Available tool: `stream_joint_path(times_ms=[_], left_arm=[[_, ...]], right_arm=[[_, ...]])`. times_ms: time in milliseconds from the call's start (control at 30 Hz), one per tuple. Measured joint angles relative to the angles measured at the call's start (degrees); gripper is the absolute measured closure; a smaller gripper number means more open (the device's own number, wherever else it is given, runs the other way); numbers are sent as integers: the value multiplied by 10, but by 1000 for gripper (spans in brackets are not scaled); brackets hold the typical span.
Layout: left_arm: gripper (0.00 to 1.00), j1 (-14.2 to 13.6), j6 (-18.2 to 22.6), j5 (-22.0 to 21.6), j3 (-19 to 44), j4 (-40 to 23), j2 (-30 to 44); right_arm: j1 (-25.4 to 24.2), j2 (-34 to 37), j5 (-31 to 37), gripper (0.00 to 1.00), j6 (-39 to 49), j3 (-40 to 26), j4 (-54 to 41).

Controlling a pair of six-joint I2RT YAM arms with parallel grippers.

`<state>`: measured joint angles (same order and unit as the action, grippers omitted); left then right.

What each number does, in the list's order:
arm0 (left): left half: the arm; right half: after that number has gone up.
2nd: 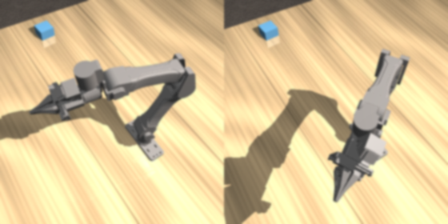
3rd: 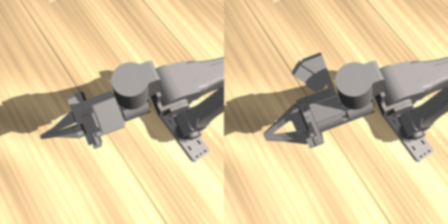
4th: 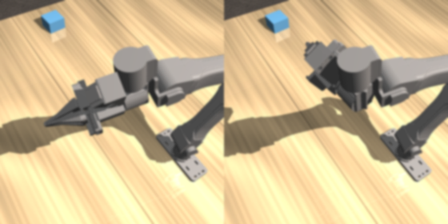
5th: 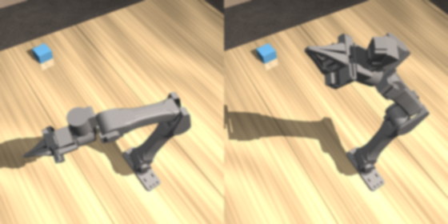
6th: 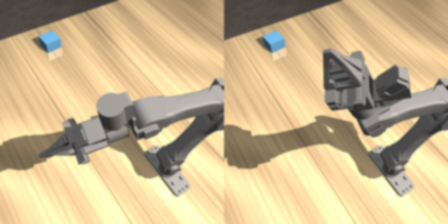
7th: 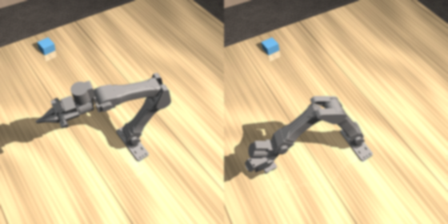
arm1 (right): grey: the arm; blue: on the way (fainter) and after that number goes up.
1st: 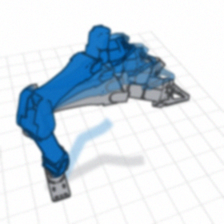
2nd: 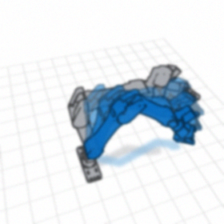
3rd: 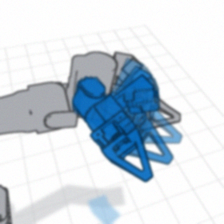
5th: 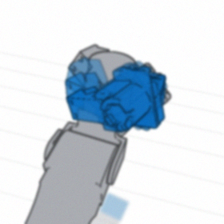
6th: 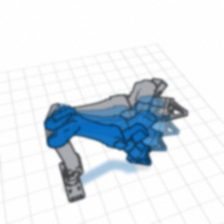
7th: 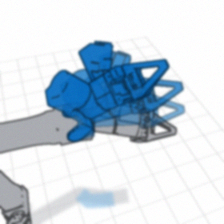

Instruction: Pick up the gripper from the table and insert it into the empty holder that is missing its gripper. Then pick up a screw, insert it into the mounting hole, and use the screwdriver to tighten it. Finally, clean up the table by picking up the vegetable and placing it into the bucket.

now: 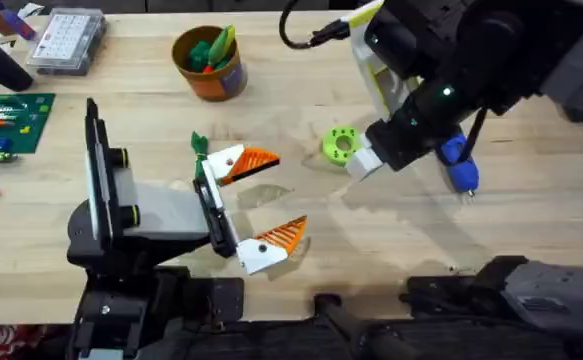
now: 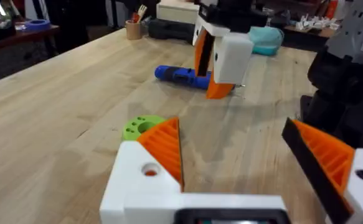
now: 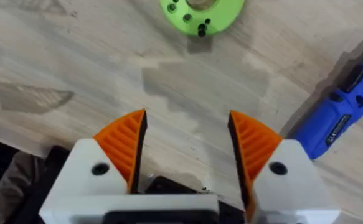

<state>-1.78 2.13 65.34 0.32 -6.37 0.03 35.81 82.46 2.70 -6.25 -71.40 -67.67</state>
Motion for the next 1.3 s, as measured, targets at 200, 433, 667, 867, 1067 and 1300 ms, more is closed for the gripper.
stream_joint_path(times_ms=[200,433,667,867,1067,1300], left_arm=[[10,0,0,0,0,0,0],[10,0,0,0,0,0,0],[10,0,0,0,0,0,0],[10,0,0,0,0,0,0],[10,0,0,0,0,0,0],[10,0,0,0,0,0,0]], right_arm=[[0,0,0,246,0,2,27],[0,3,0,246,-2,31,60],[0,11,0,246,-2,37,94],[0,45,0,246,-2,37,108],[0,68,4,246,-2,37,119],[-9,116,15,246,-6,37,151]])
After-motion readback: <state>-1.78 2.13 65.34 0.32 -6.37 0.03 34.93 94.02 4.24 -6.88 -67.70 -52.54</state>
